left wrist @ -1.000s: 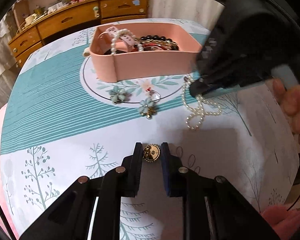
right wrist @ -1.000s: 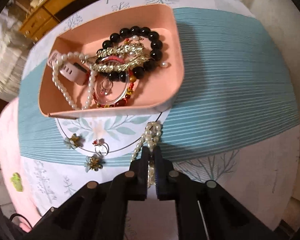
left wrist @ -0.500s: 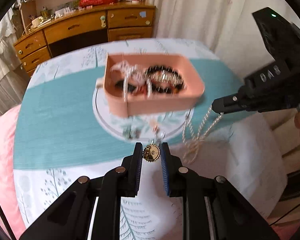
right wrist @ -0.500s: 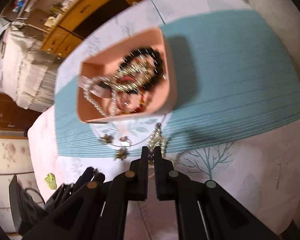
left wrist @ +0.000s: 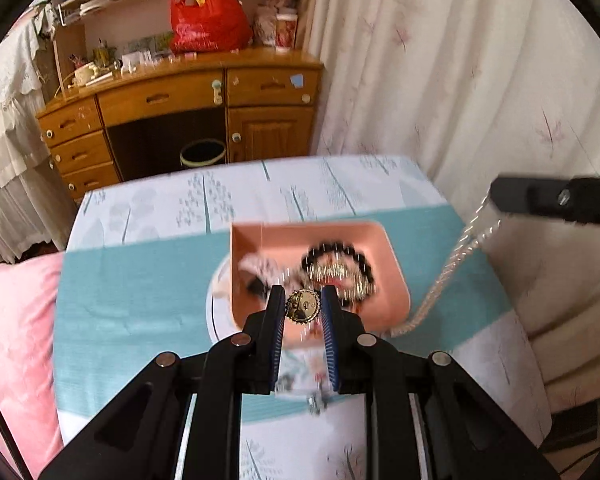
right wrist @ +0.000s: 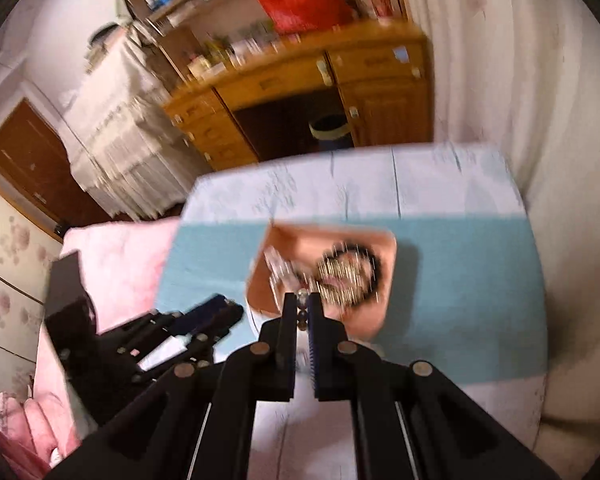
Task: Organize jewelry
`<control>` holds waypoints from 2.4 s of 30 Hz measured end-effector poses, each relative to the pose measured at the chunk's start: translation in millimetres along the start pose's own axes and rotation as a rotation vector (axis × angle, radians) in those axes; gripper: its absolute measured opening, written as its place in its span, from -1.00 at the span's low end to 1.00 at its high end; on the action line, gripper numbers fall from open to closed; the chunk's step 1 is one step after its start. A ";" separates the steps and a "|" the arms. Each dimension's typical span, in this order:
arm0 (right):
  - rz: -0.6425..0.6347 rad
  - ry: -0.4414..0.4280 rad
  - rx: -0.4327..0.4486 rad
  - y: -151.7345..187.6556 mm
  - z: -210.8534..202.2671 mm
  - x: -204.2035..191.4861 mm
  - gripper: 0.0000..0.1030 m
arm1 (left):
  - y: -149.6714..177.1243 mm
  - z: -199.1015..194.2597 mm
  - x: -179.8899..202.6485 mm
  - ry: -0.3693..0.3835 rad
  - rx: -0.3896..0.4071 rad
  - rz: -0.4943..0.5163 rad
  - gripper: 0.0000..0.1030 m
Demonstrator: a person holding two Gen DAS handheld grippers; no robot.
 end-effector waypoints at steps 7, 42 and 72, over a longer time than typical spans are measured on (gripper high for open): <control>-0.079 -0.039 0.152 -42.5 -15.1 -12.0 -0.90 | -35.3 2.9 -4.3 -0.019 0.064 -0.023 -0.68; -0.419 0.029 -0.012 104.7 103.8 -10.8 0.32 | 64.9 52.8 -78.6 -0.122 -0.161 -0.203 0.80; -0.681 0.013 -0.056 168.1 147.9 -70.6 -0.63 | 98.7 77.7 -44.2 -0.018 -0.206 0.099 0.50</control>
Point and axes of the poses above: each gripper's, at about its wrist camera, not at the fingertips, and z roughly the way its jaws point, x to its right, y to its underside, the point moved 8 cm from there along z, roughly the way its jaws point, and after that the axes turned 6 degrees about -z, right-handed, at the moved point
